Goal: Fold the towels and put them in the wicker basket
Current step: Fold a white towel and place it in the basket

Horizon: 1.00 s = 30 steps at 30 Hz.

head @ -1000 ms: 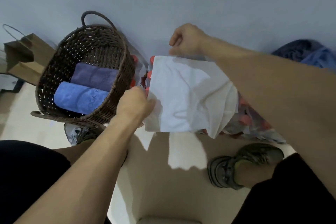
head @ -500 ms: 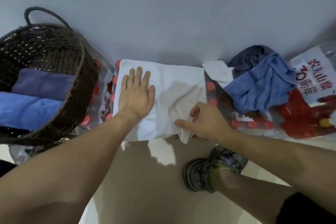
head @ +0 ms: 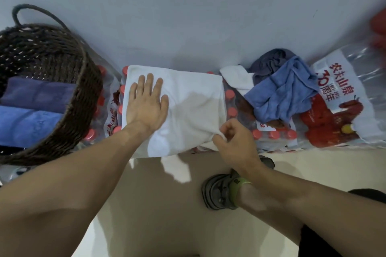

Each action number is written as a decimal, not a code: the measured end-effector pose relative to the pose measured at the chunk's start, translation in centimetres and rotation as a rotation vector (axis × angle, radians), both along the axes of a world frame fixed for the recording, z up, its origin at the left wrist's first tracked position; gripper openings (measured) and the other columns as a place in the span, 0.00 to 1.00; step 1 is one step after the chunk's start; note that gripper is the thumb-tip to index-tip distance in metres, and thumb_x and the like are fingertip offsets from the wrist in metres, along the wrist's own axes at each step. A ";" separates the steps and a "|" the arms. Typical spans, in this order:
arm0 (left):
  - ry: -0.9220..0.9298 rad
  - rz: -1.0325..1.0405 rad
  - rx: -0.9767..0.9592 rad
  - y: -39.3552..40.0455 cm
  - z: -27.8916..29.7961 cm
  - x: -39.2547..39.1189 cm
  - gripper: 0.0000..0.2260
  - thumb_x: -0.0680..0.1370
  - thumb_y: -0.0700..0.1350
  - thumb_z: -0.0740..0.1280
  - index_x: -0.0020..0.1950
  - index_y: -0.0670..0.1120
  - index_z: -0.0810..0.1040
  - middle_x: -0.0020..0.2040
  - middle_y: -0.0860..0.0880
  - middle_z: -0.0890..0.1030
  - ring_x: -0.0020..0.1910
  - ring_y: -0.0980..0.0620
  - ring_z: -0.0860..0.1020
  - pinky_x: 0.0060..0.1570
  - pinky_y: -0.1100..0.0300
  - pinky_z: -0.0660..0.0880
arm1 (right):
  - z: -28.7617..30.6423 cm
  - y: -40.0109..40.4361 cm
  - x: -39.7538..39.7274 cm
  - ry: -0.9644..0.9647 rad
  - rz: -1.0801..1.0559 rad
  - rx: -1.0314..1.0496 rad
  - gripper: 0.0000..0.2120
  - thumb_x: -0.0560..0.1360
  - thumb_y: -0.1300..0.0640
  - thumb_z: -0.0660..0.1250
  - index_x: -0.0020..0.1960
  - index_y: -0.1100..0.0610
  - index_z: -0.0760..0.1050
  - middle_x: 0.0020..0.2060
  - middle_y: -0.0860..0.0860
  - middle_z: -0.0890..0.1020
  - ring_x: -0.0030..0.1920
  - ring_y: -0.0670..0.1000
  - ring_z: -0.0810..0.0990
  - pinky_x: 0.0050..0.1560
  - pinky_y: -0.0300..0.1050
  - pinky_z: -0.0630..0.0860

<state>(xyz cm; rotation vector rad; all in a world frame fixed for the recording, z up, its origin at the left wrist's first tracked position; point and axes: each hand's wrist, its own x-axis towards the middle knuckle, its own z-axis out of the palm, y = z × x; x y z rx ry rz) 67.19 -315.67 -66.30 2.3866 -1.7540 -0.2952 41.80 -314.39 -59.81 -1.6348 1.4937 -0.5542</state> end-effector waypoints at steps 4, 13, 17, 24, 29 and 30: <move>-0.013 0.001 0.018 0.1 0.1 0.0 0.27 0.81 0.56 0.43 0.81 0.50 0.49 0.81 0.46 0.48 0.79 0.47 0.43 0.77 0.49 0.42 | -0.2 -0.5 -1.4 -0.048 -0.096 0.118 0.10 0.71 0.59 0.71 0.46 0.49 0.72 0.36 0.45 0.80 0.32 0.38 0.76 0.30 0.30 0.69; 0.033 0.080 0.113 -1.9 2.2 -1.2 0.26 0.79 0.50 0.55 0.76 0.44 0.60 0.77 0.39 0.56 0.77 0.38 0.51 0.75 0.45 0.48 | -3.3 -0.8 -3.3 0.288 0.062 0.344 0.09 0.69 0.55 0.74 0.46 0.53 0.77 0.36 0.49 0.82 0.38 0.49 0.80 0.34 0.38 0.73; 0.107 -0.045 -0.052 -5.7 5.1 -4.9 0.25 0.75 0.42 0.63 0.72 0.42 0.67 0.70 0.39 0.68 0.70 0.38 0.64 0.69 0.47 0.60 | -3.6 -1.0 -2.8 0.225 0.049 0.328 0.11 0.67 0.49 0.78 0.40 0.52 0.77 0.33 0.45 0.81 0.33 0.43 0.78 0.33 0.35 0.72; 0.154 -0.452 -0.020 -12.0 4.3 -9.7 0.19 0.80 0.42 0.64 0.71 0.48 0.69 0.68 0.44 0.71 0.66 0.42 0.69 0.64 0.49 0.65 | -4.1 0.3 -3.6 0.121 -0.049 0.316 0.10 0.68 0.53 0.78 0.41 0.56 0.79 0.36 0.50 0.85 0.38 0.51 0.83 0.42 0.47 0.81; 0.232 -0.390 -0.028 -14.7 3.0 -8.9 0.07 0.77 0.42 0.67 0.54 0.44 0.79 0.56 0.41 0.75 0.60 0.41 0.70 0.55 0.53 0.66 | -4.7 1.0 -4.2 0.097 -0.072 0.314 0.07 0.69 0.56 0.75 0.39 0.54 0.76 0.35 0.50 0.85 0.37 0.49 0.83 0.39 0.42 0.80; 0.237 -0.387 -0.026 -15.0 2.9 -9.0 0.06 0.77 0.43 0.68 0.52 0.44 0.78 0.55 0.40 0.76 0.59 0.40 0.70 0.55 0.53 0.67 | -4.7 1.2 -4.3 0.106 -0.057 0.303 0.07 0.69 0.55 0.75 0.39 0.53 0.76 0.35 0.49 0.84 0.36 0.47 0.83 0.38 0.40 0.79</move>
